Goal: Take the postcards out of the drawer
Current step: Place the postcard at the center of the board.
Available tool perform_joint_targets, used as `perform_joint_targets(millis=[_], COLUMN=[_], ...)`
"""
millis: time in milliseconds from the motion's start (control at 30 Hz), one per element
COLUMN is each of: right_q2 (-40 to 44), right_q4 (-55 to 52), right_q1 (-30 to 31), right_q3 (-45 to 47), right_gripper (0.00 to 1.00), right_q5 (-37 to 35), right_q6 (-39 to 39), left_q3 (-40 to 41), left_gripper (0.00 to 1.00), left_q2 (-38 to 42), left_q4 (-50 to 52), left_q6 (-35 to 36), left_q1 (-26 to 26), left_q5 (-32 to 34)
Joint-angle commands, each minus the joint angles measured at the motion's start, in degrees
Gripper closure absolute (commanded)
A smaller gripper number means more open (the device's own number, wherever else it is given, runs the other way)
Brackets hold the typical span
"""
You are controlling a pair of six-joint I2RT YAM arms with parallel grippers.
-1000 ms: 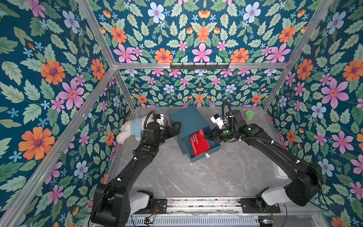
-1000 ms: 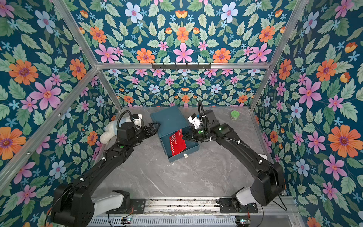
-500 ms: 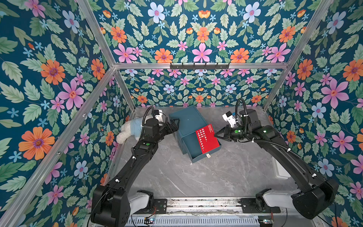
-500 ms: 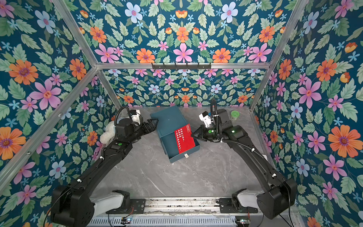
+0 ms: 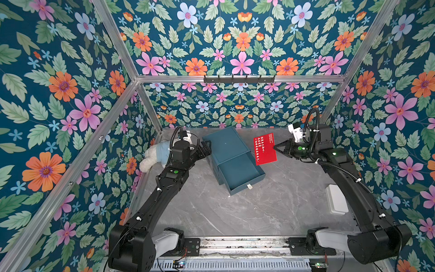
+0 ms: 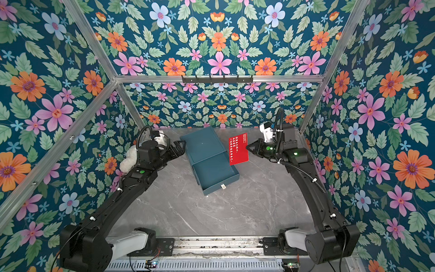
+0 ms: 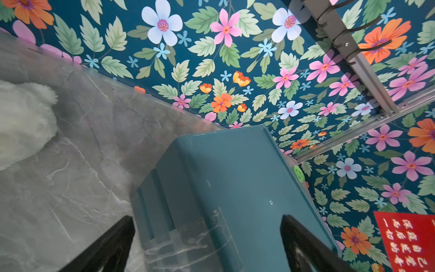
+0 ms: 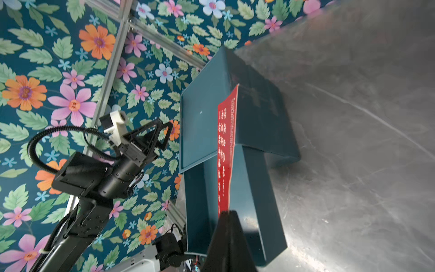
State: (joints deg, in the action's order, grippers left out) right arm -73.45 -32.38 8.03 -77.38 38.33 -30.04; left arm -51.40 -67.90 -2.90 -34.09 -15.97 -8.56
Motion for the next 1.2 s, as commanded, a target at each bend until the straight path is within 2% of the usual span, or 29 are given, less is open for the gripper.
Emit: perform_joint_targets(millis=[0, 133, 300, 933, 1167], right_q2=[-1.38, -4.32, -8.92, -37.33, -43.29], right_q4=[2.83, 4.01, 5.64, 9.47, 6.93], right_q1=[-2.98, -6.44, -7.37, -7.61, -7.64], right_q3=[-0.51, 0.08, 0.51, -7.01, -10.06], right_gripper=[1.00, 1.00, 1.00, 1.00, 1.00], right_q5=[-0.93, -1.98, -4.25, 4.27, 2.70], right_q6=[1.94, 3.52, 7.25, 8.26, 10.16], left_q3=[-0.02, -0.02, -0.02, -0.19, 0.24], left_gripper=[0.00, 0.00, 0.00, 0.00, 0.00], left_q2=[0.14, -0.02, -0.14, 0.33, 1.77], left_q4=[0.60, 0.67, 0.52, 1.80, 2.67], left_q6=[1.04, 1.21, 1.35, 1.65, 1.26], left_q1=[0.11, 0.06, 0.11, 0.19, 0.24], left_q5=[2.14, 2.73, 3.68, 3.36, 3.47])
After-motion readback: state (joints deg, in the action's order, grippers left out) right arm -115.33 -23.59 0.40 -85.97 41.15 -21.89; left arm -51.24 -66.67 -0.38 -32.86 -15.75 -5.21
